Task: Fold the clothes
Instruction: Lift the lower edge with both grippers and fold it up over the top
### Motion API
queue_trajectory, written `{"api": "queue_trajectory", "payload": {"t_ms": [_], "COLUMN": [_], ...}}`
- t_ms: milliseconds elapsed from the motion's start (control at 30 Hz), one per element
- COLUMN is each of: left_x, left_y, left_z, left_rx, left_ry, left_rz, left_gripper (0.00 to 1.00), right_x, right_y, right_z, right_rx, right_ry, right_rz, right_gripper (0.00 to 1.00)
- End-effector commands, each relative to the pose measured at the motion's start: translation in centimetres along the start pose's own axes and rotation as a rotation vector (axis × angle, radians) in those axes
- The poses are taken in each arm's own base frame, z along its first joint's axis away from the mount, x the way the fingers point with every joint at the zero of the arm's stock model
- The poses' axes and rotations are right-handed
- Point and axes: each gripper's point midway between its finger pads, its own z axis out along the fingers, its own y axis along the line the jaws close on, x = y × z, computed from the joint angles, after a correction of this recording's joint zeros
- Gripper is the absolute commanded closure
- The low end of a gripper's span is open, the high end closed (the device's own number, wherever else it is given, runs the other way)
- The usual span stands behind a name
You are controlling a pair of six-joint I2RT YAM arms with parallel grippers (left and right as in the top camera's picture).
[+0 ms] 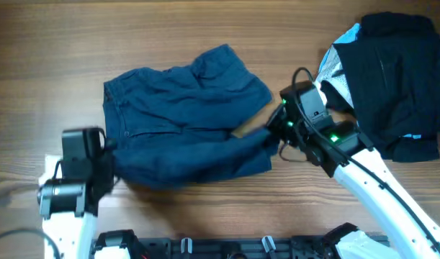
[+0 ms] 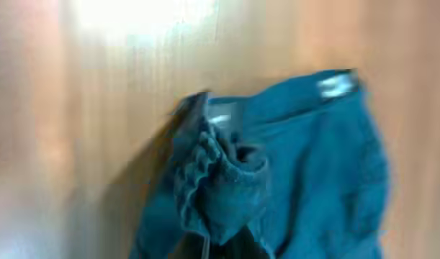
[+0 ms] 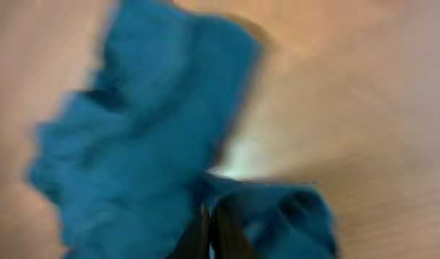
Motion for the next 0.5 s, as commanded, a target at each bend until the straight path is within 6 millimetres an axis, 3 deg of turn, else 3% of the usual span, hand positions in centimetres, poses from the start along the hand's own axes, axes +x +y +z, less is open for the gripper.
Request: {"api": "queue_trajectory", "payload": {"t_ms": [0, 233, 333, 467], "left_x": [-0.7, -1.4, -2.1, -2.9], "left_y": [-3.1, -10.9, -12.7, -15.5], "left_z": [2.1, 4.4, 4.3, 3.5], "left_rx": [0.035, 0.26, 0.32, 0.391], "left_ry": [-0.052, -0.121, -0.166, -0.212], "left_rz": [0.093, 0.172, 0.154, 0.178], "left_gripper": [0.96, 0.96, 0.96, 0.96], "right_x": [-1.4, -3.2, -4.9, -9.4], "right_y": [1.9, 5.0, 6.0, 8.0], "right_z": [1.3, 10.0, 11.8, 11.6], "right_rx": [-0.051, -0.106, -0.106, -0.123], "right_ry": [-0.056, -0.108, -0.13, -0.207], "right_rz": [-0.113, -0.168, -0.176, -0.168], "right_gripper": [0.96, 0.96, 0.96, 0.96]}}
